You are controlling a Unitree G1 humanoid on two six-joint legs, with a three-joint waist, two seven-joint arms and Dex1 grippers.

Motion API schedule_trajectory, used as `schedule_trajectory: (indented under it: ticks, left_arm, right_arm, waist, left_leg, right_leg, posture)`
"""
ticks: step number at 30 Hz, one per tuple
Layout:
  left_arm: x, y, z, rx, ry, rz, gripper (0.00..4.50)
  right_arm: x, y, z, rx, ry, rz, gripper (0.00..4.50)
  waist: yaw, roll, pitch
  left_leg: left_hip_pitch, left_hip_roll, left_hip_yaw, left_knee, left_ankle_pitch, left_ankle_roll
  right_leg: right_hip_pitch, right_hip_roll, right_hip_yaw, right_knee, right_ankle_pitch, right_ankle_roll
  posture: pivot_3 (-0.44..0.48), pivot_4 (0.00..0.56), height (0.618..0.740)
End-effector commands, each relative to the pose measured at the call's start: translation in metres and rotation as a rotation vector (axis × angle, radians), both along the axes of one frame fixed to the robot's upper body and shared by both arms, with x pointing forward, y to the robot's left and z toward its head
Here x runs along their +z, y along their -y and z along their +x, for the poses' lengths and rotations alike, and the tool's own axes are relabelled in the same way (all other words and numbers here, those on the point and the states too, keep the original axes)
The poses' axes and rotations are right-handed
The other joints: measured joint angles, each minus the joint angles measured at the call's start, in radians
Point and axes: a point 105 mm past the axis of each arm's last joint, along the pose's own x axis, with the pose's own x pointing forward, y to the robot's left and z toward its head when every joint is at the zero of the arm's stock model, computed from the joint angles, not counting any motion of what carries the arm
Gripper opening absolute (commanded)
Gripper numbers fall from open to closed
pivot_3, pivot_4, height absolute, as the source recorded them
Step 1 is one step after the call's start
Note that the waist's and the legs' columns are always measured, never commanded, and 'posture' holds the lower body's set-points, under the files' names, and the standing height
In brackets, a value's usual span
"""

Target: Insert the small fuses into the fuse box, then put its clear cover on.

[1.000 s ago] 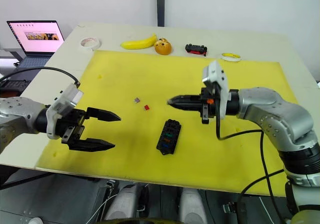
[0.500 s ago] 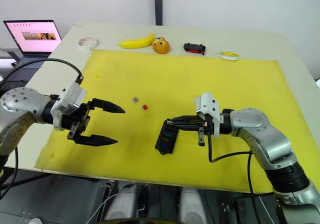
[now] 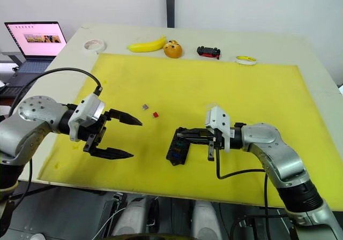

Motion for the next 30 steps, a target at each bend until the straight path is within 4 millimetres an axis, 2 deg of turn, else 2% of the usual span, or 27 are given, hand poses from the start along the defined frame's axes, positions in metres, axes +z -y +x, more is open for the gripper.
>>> schedule_trajectory:
  ticks: [1, 10, 22, 30]
  left_arm:
    - [0.006, 0.0, -0.001, -0.009, 0.041, 0.005, 4.48]
    - [0.002, 0.0, -0.002, -0.003, 0.042, 0.016, 4.48]
    - [0.001, 0.001, -0.005, -0.012, 0.037, 0.021, 4.48]
    - [-0.001, 0.0, -0.006, -0.018, 0.038, 0.024, 4.48]
  right_arm:
    - [-0.004, -0.003, 0.0, 0.006, 0.003, -0.004, 0.0]
    - [-0.014, -0.005, 0.0, 0.017, 0.002, -0.033, 0.0]
    - [-0.001, -0.004, 0.004, 0.0, 0.011, 0.017, 0.0]
    - [-0.007, -0.006, 0.005, -0.007, -0.004, 0.016, 0.0]
  waist:
    - [0.0, 0.0, 0.0]
    - [0.0, 0.0, 0.0]
    - [0.0, 0.0, 0.0]
    - [-0.001, 0.0, 0.0]
  left_leg:
    - [0.0, 0.0, 0.0, 0.0, 0.0, 0.0]
    - [0.005, 0.0, 0.0, 0.0, 0.0, 0.0]
    - [0.009, 0.0, 0.0, 0.0, 0.0, 0.0]
    - [0.009, 0.0, 0.0, 0.0, 0.0, 0.0]
  right_leg:
    - [0.0, 0.0, 0.0, 0.0, 0.0, 0.0]
    - [0.003, 0.0, 0.0, 0.005, 0.0, 0.0]
    - [0.005, 0.0, 0.001, 0.007, 0.0, 0.0]
    - [0.005, 0.0, 0.001, 0.007, 0.0, 0.0]
  posture:
    - [0.0, 0.15, 0.737]
    - [0.0, 0.15, 0.737]
    - [0.0, 0.15, 0.737]
    - [0.0, 0.15, 0.737]
